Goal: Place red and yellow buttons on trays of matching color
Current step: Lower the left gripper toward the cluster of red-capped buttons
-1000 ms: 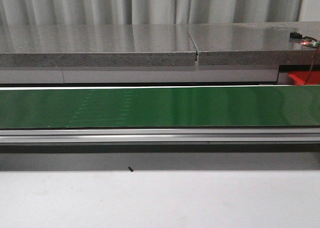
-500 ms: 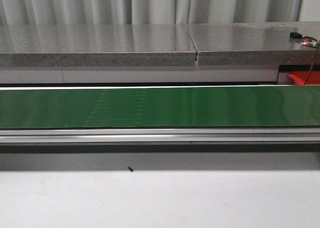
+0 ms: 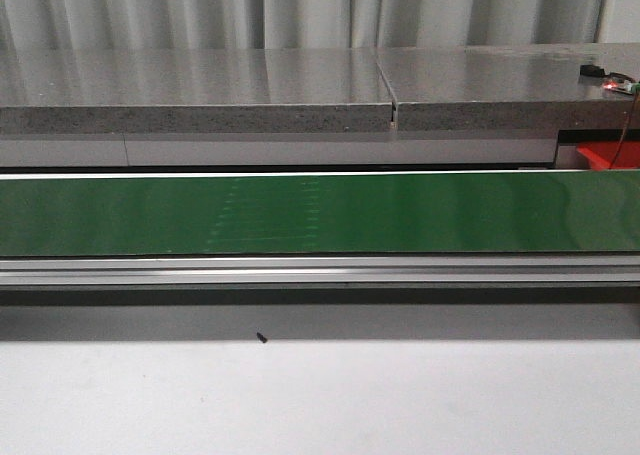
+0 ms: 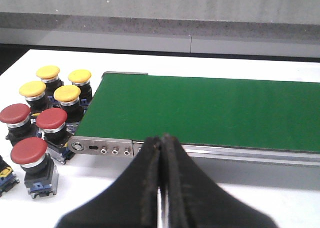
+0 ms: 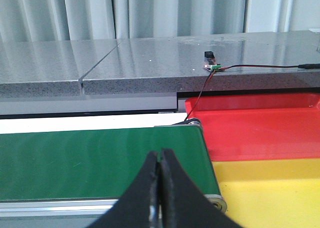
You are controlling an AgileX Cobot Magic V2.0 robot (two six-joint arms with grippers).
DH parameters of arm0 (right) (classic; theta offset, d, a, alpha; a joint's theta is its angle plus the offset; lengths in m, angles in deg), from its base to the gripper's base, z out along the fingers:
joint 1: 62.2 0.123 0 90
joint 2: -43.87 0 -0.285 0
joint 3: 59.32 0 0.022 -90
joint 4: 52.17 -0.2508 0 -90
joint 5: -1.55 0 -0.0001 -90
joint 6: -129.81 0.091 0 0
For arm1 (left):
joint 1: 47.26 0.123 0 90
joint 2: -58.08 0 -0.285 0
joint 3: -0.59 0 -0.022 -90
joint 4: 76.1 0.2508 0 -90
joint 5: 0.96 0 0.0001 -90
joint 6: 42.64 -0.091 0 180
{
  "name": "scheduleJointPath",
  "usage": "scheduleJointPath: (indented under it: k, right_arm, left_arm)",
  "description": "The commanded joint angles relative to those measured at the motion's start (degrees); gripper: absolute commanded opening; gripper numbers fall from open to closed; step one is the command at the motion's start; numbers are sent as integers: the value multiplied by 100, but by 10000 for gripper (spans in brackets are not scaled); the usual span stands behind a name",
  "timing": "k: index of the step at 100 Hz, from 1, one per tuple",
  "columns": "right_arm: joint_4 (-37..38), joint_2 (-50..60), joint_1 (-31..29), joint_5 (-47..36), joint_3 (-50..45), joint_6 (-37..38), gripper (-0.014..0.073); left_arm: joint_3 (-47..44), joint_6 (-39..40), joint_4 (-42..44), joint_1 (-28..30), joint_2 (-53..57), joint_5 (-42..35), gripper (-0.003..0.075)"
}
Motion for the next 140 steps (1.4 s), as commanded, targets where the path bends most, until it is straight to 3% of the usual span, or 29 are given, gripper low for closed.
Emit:
scheduleJointPath:
  k: [1,32,41,51,70,77,93,109,140]
  right_arm:
    - [45,127,3,-463,80,-14,-66]
    - [45,127,3,-463,80,-14,-66]
    - [45,127,3,-463,80,-14,-66]
    - [45,127,3,-463,80,-14,-66]
    - [45,127,3,-463,80,-14,-66]
    - [45,127,3,-463,80,-14,-66]
    - [45,127,3,-463,80,-14,-66]
    - [45,127,3,-463,80,-14,-66]
    - [45,127,3,-463,80,-14,-66]
  left_arm:
    - [457,32,10,-46,-484,-231,-19]
    - [1241,32,10,-46,-2153,-204,-16]
    - [1439,32,10,-46,-2588,-227,29]
    - [1571,32,10,-46,-2943,-279,172]
    - [1653,32,0,-46,-3320,-541,599]
    - [1653,32,0,-46,-3408,-613,669]
    - [1653,145,0,-38,-3557,-633,673]
    - [1683,1088,0,190,-3752,-522,673]
    - [2699,1409,-193,1453,-4318,1533,673]
